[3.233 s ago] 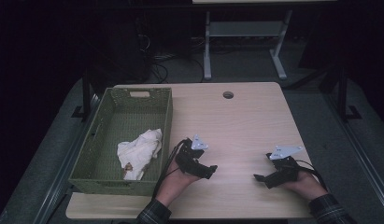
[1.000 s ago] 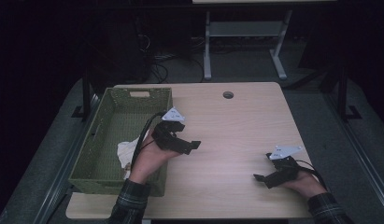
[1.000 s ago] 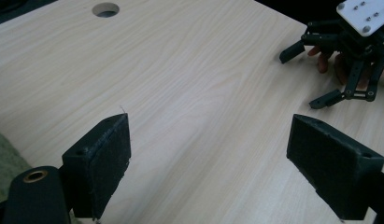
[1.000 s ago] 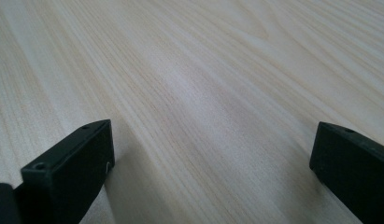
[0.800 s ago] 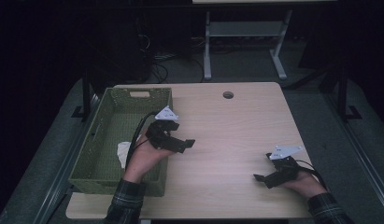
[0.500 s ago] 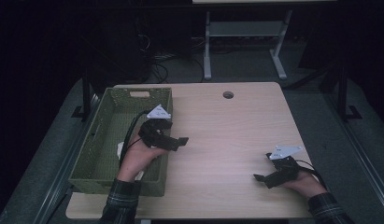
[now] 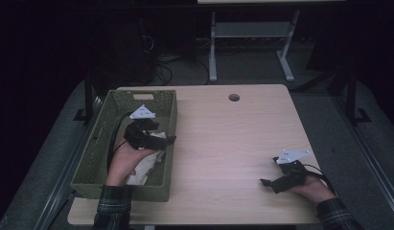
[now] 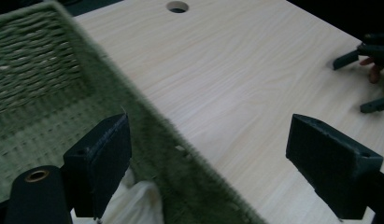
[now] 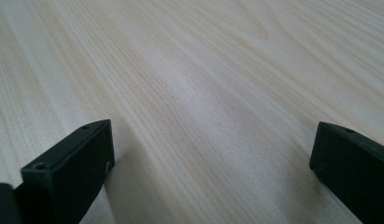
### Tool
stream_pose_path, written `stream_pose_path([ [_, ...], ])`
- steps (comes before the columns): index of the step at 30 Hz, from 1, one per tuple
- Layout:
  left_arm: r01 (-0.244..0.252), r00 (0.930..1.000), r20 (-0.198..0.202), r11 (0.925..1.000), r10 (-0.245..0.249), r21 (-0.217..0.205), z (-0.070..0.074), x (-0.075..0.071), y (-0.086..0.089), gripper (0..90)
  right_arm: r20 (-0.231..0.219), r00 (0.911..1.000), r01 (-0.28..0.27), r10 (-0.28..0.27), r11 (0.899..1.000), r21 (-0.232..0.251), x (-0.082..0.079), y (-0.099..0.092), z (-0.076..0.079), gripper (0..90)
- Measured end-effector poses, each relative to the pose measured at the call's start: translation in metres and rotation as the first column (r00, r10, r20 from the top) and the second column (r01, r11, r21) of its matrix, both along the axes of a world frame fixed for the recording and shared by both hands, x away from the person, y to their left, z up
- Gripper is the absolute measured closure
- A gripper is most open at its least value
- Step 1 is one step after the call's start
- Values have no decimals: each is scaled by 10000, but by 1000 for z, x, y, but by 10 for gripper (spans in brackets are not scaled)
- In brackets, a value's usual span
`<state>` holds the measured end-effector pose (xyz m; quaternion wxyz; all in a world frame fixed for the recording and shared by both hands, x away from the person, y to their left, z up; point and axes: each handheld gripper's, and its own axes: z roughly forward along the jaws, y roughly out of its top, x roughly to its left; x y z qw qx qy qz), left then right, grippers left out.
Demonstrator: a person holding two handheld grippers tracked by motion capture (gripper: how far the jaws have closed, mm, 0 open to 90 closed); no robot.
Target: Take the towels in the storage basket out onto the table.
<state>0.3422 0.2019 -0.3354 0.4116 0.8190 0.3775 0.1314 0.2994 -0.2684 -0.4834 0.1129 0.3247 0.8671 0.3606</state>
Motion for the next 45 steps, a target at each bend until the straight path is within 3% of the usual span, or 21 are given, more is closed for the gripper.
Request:
stream_pose_path([
  [6, -602, 9982, -54, 9981, 603, 106, -4, 1, 21, 137, 6, 10000, -2, 2, 10000, -4, 0, 0, 0, 0],
  [16, -940, 9951, -272, 9950, 949, 330, -27, 12, 35, 133, -8, 10000, -4, 4, 10000, -5, 0, 0, 0, 0],
  [18, -1123, 9923, -443, 9913, 1154, 680, -34, 15, 36, 131, -24, 10000, 16, -16, 10000, 17, 0, 0, 0, 0],
  [28, -1291, 9824, -1174, 9824, 1452, 1350, -56, 26, 39, 130, -3, 10000, 1, -1, 10000, -3, 0, 0, 0, 0],
  [36, -1501, 9693, -1699, 9749, 1780, 1647, -69, 31, 40, 130, -10, 10000, 7, -7, 10000, 0, 0, 0, 0, 0],
  [37, -1509, 9648, -1858, 9702, 1863, 1897, -72, 33, 41, 130, -7, 10000, 4, -4, 10000, -2, 0, 0, 0, 0],
  [38, -1509, 9648, -1858, 9702, 1863, 1897, -72, 33, 41, 130, -10, 10000, 7, -7, 10000, -1, 0, 0, 0, 0],
  [39, -1574, 9574, -2106, 9684, 1976, 1933, -75, 34, 41, 129, -8, 10000, -3, 3, 10000, -5, 0, 0, 0, 0],
  [42, -1573, 9520, -2256, 9627, 2071, 2201, -78, 35, 40, 132, -10, 10000, 7, -7, 10000, -1, 0, 0, 0, 0],
  [43, -1571, 9427, -2511, 9563, 2197, 2468, -83, 36, 39, 132, -1, 10000, 0, 0, 10000, -5, 0, 0, 0, 0],
  [44, -1571, 9427, -2511, 9563, 2197, 2468, -83, 36, 39, 132, -1, 10000, 0, 0, 10000, -5, 0, 0, 0, 0],
  [45, -1532, 9372, -2679, 9537, 2233, 2588, -85, 36, 38, 132, -2, 10000, 4, -4, 10000, -7, 0, 0, 0, 0],
])
